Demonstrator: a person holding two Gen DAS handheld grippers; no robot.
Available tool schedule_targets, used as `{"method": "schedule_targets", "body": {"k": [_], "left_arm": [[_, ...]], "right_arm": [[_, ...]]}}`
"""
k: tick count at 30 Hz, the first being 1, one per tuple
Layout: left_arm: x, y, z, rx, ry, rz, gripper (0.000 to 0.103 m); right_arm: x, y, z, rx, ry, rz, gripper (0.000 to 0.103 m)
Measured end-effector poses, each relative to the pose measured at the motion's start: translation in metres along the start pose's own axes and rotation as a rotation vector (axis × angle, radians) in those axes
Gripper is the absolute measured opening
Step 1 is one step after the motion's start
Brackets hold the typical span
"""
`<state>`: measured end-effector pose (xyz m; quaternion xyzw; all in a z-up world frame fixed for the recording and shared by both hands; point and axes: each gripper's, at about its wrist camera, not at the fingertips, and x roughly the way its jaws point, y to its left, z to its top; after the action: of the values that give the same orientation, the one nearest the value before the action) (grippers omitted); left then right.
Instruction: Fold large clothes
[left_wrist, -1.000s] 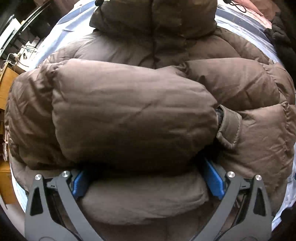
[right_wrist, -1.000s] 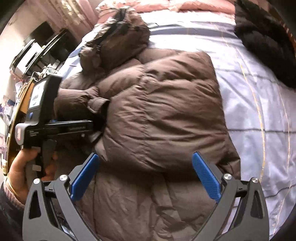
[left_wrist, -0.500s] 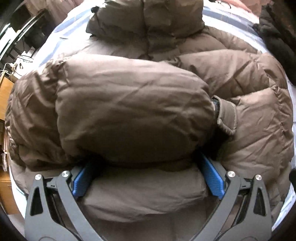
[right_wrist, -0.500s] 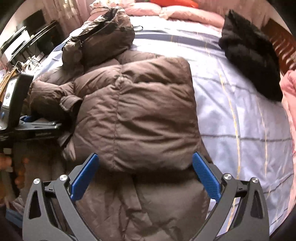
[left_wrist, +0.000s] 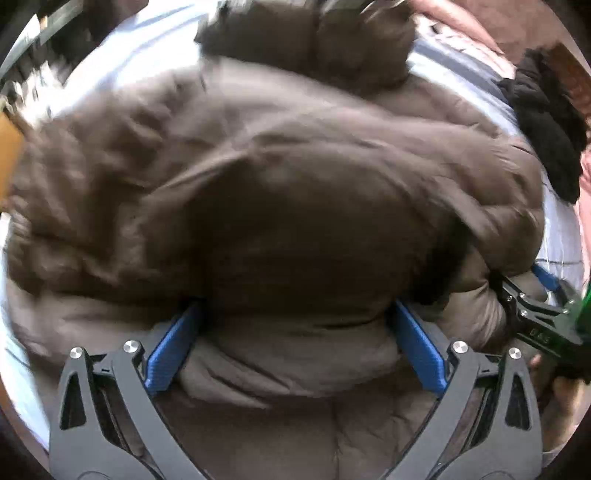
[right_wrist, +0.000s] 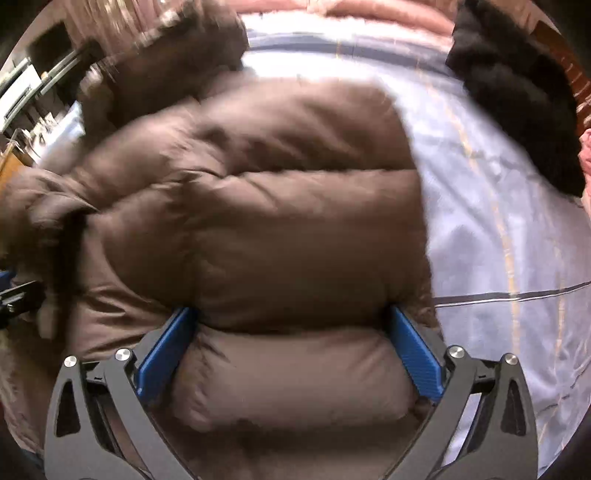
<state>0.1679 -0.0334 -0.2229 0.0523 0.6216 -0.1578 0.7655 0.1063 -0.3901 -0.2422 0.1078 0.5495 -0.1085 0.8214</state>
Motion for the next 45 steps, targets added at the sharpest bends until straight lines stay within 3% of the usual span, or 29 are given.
{"method": "schedule_targets", "body": {"k": [6,8,12,15,18,21,23,25,27,30,33,35,38,41,45], "left_arm": [[-0.002,-0.01,0.004,0.042,-0.017,0.056,0.101],[-0.02,-0.009,0.002,0.029,-0.068,0.039,0.101],[-0.061,0.018,-0.01,-0.011,-0.172,0.075,0.101],[-0.067,0.049,-0.03,-0.082,-0.13,0.058,0.101],[-0.053,0.073,-0.053,-0.118,-0.085,0.093,0.101],[-0.002,0.081,-0.069,-0.031,0.017,0.222,0.101],[0.004,0.087,-0.076,-0.042,-0.029,0.184,0.101],[-0.003,0.083,-0.078,-0.025,-0.011,0.199,0.101],[-0.02,0.079,-0.085,-0.028,0.005,0.188,0.101],[-0.052,0.074,-0.111,-0.046,-0.002,0.105,0.101],[-0.043,0.063,-0.144,0.021,0.072,0.171,0.101],[-0.022,0.06,-0.16,0.056,0.138,0.213,0.101],[-0.017,0.057,-0.158,0.059,0.147,0.218,0.101],[-0.022,0.06,-0.157,0.042,0.143,0.206,0.101],[-0.04,0.093,-0.173,0.006,0.111,0.221,0.101]], "right_arm": [[-0.007,0.007,0.004,-0.001,0.028,-0.045,0.102],[-0.022,0.006,0.002,0.018,-0.001,-0.044,0.102],[-0.064,0.0,-0.012,0.008,-0.083,-0.043,0.102],[-0.076,-0.001,-0.028,-0.001,-0.047,-0.022,0.102],[-0.064,-0.005,-0.046,-0.011,0.049,-0.012,0.102],[-0.021,0.001,-0.07,-0.092,0.188,-0.106,0.102],[-0.018,-0.004,-0.075,-0.07,0.166,-0.071,0.102],[-0.034,-0.006,-0.077,-0.052,0.16,-0.083,0.102],[-0.063,-0.007,-0.086,-0.033,0.133,-0.07,0.102],[-0.103,-0.001,-0.105,-0.031,0.085,0.014,0.102],[-0.094,0.002,-0.134,-0.035,0.139,-0.019,0.102],[-0.054,0.002,-0.159,-0.031,0.267,-0.078,0.102],[-0.044,0.006,-0.161,-0.047,0.261,-0.073,0.102],[-0.059,0.0,-0.152,0.014,0.269,-0.065,0.102],[-0.08,-0.016,-0.166,0.089,0.222,-0.053,0.102]]}}
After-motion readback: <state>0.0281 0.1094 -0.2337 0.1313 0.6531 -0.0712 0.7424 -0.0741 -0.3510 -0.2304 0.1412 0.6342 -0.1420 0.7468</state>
